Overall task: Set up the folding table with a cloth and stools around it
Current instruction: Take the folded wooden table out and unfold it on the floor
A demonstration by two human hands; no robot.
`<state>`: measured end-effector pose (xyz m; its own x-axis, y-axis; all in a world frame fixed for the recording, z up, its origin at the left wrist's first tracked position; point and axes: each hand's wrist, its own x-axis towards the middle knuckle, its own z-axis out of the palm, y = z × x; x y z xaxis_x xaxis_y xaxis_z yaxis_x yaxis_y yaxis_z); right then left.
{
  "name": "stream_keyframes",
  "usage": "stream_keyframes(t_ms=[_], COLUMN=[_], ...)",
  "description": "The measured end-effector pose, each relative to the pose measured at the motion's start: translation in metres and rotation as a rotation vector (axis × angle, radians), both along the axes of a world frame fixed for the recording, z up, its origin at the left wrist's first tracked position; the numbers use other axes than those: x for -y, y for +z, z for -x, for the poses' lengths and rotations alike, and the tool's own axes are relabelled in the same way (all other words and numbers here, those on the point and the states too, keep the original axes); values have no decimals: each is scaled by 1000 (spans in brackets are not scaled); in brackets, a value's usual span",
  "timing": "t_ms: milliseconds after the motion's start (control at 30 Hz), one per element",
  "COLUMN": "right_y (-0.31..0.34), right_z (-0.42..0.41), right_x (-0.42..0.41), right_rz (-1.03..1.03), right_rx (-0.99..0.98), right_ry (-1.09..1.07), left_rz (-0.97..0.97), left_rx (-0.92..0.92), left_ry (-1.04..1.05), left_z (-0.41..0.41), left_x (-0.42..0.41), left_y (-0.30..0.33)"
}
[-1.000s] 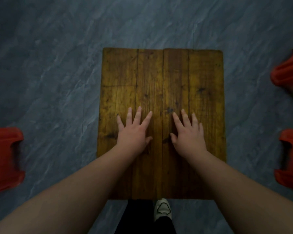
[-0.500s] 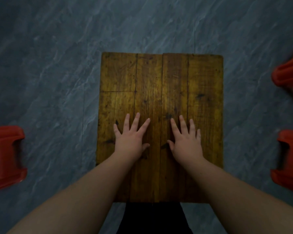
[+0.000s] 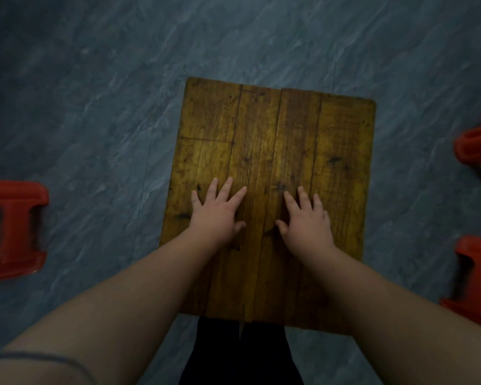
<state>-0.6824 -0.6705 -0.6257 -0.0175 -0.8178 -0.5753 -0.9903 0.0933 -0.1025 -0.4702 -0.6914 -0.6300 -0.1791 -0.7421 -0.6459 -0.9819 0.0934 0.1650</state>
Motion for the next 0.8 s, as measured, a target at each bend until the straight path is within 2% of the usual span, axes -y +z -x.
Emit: stream_keyframes(t_ms=[200,367,600,800], right_y=[78,199,364,438], right_z=[12,10,-1,-38], right_x=[7,-14,-67,-97], right_rz=[52,90,215,296], right_rx=[44,84,209,317], right_ry=[114,213,310,472], left_rz=[35,144,312,380], left_rx=[-20,-77,-31,-7], left_ry=[135,294,416,633], left_z=[-20,-45,-59,-78], left_x=[-24,-60,-139,-211], left_y=[76,197,361,437])
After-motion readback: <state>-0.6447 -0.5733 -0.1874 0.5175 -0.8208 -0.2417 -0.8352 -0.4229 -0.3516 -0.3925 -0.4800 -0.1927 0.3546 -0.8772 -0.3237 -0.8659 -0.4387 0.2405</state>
